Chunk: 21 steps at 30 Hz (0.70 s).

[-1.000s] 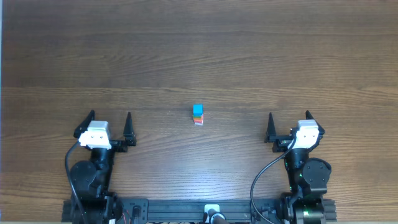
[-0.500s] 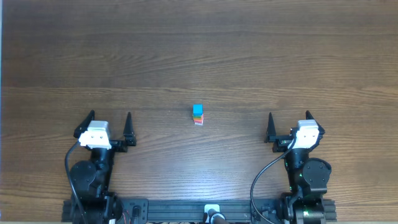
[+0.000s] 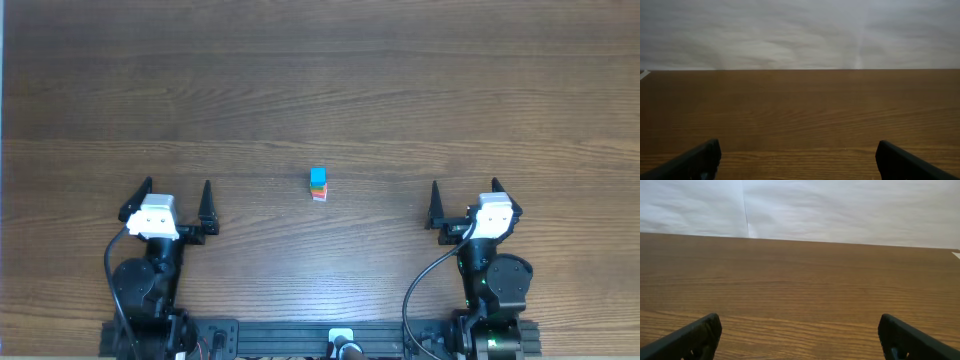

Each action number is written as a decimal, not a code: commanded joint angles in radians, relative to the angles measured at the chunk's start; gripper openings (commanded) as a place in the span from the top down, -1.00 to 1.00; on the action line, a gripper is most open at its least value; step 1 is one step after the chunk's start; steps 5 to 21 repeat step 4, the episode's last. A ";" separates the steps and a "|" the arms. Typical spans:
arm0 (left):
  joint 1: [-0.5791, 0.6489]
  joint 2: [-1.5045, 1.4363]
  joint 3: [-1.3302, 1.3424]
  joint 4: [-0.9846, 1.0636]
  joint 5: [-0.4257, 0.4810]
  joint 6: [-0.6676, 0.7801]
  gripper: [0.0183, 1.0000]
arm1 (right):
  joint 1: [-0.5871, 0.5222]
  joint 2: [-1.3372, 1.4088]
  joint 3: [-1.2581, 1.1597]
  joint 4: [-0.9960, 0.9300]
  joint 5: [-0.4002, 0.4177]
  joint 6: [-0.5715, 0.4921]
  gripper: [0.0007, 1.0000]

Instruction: Stack Cubes

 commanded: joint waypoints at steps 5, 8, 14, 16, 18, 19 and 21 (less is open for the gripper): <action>-0.005 -0.004 -0.005 -0.001 -0.008 0.014 -1.00 | 0.005 -0.010 -0.005 -0.002 -0.011 -0.005 -0.98; -0.005 -0.004 -0.005 -0.001 -0.008 0.014 -1.00 | 0.005 -0.010 -0.005 -0.002 -0.011 -0.005 -0.98; -0.005 -0.004 -0.005 -0.001 -0.008 0.014 -1.00 | 0.005 -0.010 -0.005 -0.002 -0.011 -0.005 -0.98; -0.005 -0.004 -0.005 -0.001 -0.008 0.014 -1.00 | 0.005 -0.010 -0.005 -0.002 -0.011 -0.005 -0.98; -0.005 -0.004 -0.005 -0.001 -0.008 0.014 -1.00 | 0.005 -0.010 -0.005 -0.002 -0.011 -0.005 -0.98; -0.005 -0.004 -0.005 -0.001 -0.008 0.014 -1.00 | 0.005 -0.010 -0.005 -0.002 -0.011 -0.005 -0.98; -0.005 -0.004 -0.005 -0.001 -0.008 0.014 -1.00 | 0.005 -0.010 -0.005 -0.002 -0.011 -0.005 -0.98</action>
